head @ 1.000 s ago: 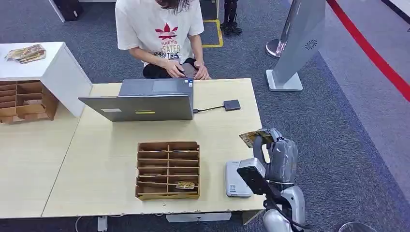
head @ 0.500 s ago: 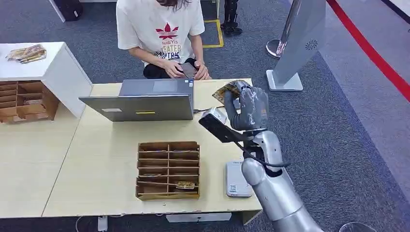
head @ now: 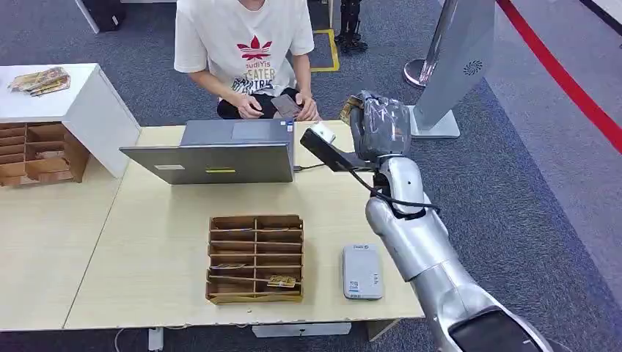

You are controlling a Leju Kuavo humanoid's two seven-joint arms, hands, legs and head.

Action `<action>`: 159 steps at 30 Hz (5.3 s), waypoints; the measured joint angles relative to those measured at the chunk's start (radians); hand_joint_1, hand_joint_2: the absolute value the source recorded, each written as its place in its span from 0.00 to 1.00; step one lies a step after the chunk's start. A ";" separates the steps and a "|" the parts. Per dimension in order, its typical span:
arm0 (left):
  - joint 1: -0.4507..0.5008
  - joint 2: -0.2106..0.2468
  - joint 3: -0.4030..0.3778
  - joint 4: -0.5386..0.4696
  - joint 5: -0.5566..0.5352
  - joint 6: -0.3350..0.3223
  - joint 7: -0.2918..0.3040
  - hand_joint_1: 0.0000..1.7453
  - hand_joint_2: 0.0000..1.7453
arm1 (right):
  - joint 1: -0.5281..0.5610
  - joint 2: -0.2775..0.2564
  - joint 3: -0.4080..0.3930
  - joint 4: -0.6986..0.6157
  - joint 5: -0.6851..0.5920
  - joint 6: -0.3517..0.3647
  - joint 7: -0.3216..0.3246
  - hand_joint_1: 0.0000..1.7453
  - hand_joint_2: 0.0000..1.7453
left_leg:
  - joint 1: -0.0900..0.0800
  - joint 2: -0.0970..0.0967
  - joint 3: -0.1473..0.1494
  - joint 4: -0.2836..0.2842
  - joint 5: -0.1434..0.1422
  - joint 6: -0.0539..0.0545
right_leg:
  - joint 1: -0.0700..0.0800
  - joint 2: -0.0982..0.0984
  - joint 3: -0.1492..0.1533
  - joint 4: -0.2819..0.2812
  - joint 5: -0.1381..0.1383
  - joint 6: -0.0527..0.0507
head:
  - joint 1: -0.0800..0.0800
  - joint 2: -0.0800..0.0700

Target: Pass the card to the sensor for recognition and then transmit it.

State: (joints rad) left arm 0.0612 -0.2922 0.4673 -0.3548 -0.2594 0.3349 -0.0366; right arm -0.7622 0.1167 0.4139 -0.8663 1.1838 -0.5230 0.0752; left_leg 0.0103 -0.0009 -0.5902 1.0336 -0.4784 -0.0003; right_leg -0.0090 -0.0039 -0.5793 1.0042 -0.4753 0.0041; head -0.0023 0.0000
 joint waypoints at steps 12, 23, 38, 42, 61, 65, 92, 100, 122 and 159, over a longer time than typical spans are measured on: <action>0.002 0.000 0.001 0.001 -0.024 -0.006 0.003 0.00 0.00 | -0.072 0.000 -0.003 0.127 0.109 -0.005 0.051 1.00 1.00 | 0.000 0.000 0.000 0.000 0.000 0.000 | 0.000 0.000 0.000 0.000 0.000 0.000 | 0.000 0.000; 0.012 -0.008 0.006 -0.007 -0.046 -0.015 0.022 0.00 0.00 | -0.087 0.008 0.008 0.161 0.178 -0.004 0.057 1.00 1.00 | 0.000 -0.001 0.000 0.000 0.000 0.000 | 0.000 -0.001 0.000 0.000 0.000 0.000 | 0.000 0.000; 0.027 -0.018 0.038 -0.062 -0.076 -0.036 0.070 0.00 0.00 | -0.071 0.023 0.015 0.165 0.141 0.022 0.030 0.00 1.00 | 0.000 -0.001 -0.001 0.000 0.000 0.000 | 0.000 -0.001 0.000 0.000 0.000 0.000 | 0.000 0.000; 0.045 -0.020 0.030 -0.088 -0.018 -0.026 0.088 0.00 0.00 | -0.042 0.026 0.002 0.142 0.080 0.034 0.001 0.00 1.00 | 0.000 -0.001 -0.001 0.000 0.000 0.000 | 0.000 -0.001 0.000 0.000 0.000 0.000 | 0.000 0.000; 0.193 -0.040 -0.237 -0.317 0.326 0.160 0.212 0.00 0.00 | 0.272 0.064 0.012 -0.290 -0.371 0.157 -0.140 0.00 1.00 | 0.001 -0.001 -0.001 0.000 -0.002 -0.001 | 0.000 -0.001 -0.001 0.000 -0.002 -0.001 | -0.001 0.000; 0.217 -0.034 -0.290 -0.362 0.404 0.212 0.217 0.00 0.00 | 0.392 0.064 0.064 -0.427 -0.459 0.174 -0.168 0.00 1.00 | 0.001 -0.001 -0.001 0.000 -0.003 -0.001 | 0.000 0.000 -0.001 0.000 -0.003 -0.001 | -0.001 0.000; 0.299 -0.019 -0.460 -0.522 0.351 0.174 0.241 0.00 0.00 | 0.695 -0.009 0.188 -0.740 -0.542 0.184 -0.211 0.97 1.00 | 0.000 0.000 -0.001 0.000 -0.004 0.001 | 0.001 0.000 0.000 -0.001 -0.004 -0.001 | -0.001 0.000; 0.315 -0.018 -0.499 -0.551 0.182 0.058 0.286 0.00 0.00 | 0.707 -0.019 0.204 -0.741 -0.538 0.222 -0.224 0.08 1.00 | 0.000 0.000 -0.001 0.000 -0.004 0.001 | 0.000 0.000 0.000 -0.001 -0.004 -0.001 | -0.001 0.000; 0.150 0.087 -0.670 -0.228 -0.180 -0.171 -0.043 0.00 0.00 | 0.643 -0.024 0.261 -0.611 -0.263 0.139 -0.162 0.17 1.00 | -0.009 -0.018 0.000 -0.003 -0.002 0.005 | -0.010 -0.011 0.002 0.000 -0.007 0.004 | -0.002 0.000; -0.154 0.183 -1.246 0.081 -0.540 -0.320 -0.154 0.00 0.00 | 0.592 -0.022 0.288 -0.539 -0.283 0.142 -0.164 0.24 1.00 | -0.016 -0.026 0.006 -0.004 -0.004 0.010 | -0.017 -0.019 0.012 0.000 -0.011 0.011 | -0.002 0.000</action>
State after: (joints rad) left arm -0.0924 -0.1091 -0.7790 -0.2735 -0.7992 0.0152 -0.1911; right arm -0.1705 0.0950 0.7023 -1.4057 0.9010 -0.3807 -0.0885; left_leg -0.0059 -0.0273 -0.5838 1.0301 -0.4821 0.0101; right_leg -0.0264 -0.0228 -0.5677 1.0047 -0.4864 0.0152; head -0.0038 0.0000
